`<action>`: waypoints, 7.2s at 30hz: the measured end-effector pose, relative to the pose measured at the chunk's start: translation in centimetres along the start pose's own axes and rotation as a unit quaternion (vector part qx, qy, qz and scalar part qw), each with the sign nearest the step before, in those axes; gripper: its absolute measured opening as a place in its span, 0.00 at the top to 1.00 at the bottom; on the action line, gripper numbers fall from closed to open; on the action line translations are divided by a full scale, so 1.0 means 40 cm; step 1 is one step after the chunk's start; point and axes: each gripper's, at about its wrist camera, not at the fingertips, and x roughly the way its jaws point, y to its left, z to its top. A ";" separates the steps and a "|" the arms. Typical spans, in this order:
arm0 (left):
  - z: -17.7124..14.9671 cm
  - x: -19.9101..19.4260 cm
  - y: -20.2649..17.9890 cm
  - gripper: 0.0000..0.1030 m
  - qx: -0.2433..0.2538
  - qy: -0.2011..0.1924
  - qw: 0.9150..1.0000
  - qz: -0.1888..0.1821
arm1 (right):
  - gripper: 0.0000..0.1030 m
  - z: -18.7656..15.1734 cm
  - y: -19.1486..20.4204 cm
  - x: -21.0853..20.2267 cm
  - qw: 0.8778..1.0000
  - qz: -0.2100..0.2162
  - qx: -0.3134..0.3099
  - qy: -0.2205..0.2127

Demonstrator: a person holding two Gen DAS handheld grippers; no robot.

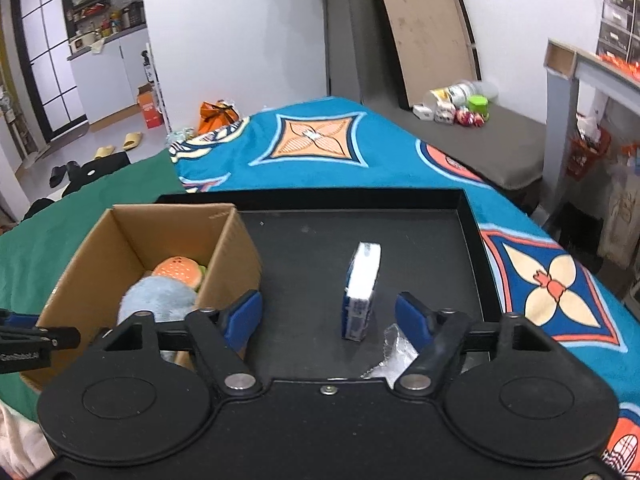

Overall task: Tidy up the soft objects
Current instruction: 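Move the right gripper to the clear plastic bag and grasp it, then lift the plastic bag with the right gripper and carry it over the box, then open the right gripper to drop the plastic bag into the box, then move the right gripper to the blue tissue box and grasp it, then lift the tissue box with the right gripper and carry it over the box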

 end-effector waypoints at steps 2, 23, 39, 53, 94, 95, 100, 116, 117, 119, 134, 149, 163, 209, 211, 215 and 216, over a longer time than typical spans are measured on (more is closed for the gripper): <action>0.003 0.001 -0.006 0.56 0.004 -0.004 1.000 0.005 | 0.33 -0.008 -0.013 0.007 1.000 -0.006 0.006 0.005; 0.015 0.023 -0.068 0.47 0.048 -0.008 0.998 0.035 | 0.55 -0.101 -0.107 0.098 0.994 -0.055 0.020 0.092; 0.013 0.009 -0.059 0.46 0.047 -0.015 0.998 0.045 | 0.73 -0.077 -0.134 0.033 0.997 -0.046 0.026 0.064; 0.006 -0.011 -0.027 0.46 0.035 -0.023 0.999 0.014 | 0.73 -0.011 -0.072 -0.011 0.999 -0.036 0.009 0.023; -0.011 0.006 0.053 0.93 -0.033 -0.003 0.998 -0.057 | 0.72 0.107 0.193 -0.088 0.991 0.063 -0.091 -0.074; -0.011 0.006 0.055 0.93 -0.035 -0.002 0.998 -0.058 | 0.72 0.108 0.202 -0.087 0.991 0.066 -0.092 -0.074; -0.010 0.007 0.063 0.93 -0.042 0.000 0.997 -0.067 | 0.72 0.121 0.247 -0.084 0.989 0.086 -0.100 -0.073; -0.011 0.005 0.064 0.92 -0.039 0.000 0.997 -0.070 | 0.31 0.121 0.272 -0.084 0.987 0.127 -0.078 -0.062; -0.012 0.003 0.061 0.92 -0.038 -0.001 0.997 -0.069 | 0.31 0.115 0.264 -0.081 0.988 0.120 -0.075 -0.057; -0.013 0.000 0.060 0.92 -0.036 -0.002 0.997 -0.065 | 0.31 0.102 0.244 -0.082 0.991 0.108 -0.069 -0.049; 0.005 -0.026 0.023 0.77 -0.007 -0.018 0.999 -0.032 | 0.31 0.034 0.122 -0.064 0.998 0.053 -0.039 -0.019; 0.036 -0.020 -0.020 0.51 0.026 -0.043 0.999 0.006 | 0.31 0.041 0.025 0.026 1.000 0.013 0.003 0.004; 0.050 0.009 -0.062 0.49 0.052 -0.037 0.998 0.029 | 0.32 0.048 -0.027 0.138 0.998 0.010 0.041 0.053; 0.025 -0.006 -0.010 0.50 0.014 -0.026 0.999 -0.011 | 0.82 0.114 0.039 -0.037 0.999 0.028 0.031 0.000; 0.020 -0.004 -0.001 0.51 0.007 -0.022 1.000 -0.015 | 0.82 0.119 0.054 -0.043 0.999 0.032 0.028 -0.002; 0.013 -0.005 0.014 0.56 -0.004 -0.015 0.999 -0.030 | 0.82 0.129 0.081 -0.053 0.999 0.038 0.023 -0.003; 0.011 -0.004 0.018 0.58 -0.007 -0.013 0.999 -0.034 | 0.82 0.132 0.088 -0.056 0.999 0.039 0.021 -0.004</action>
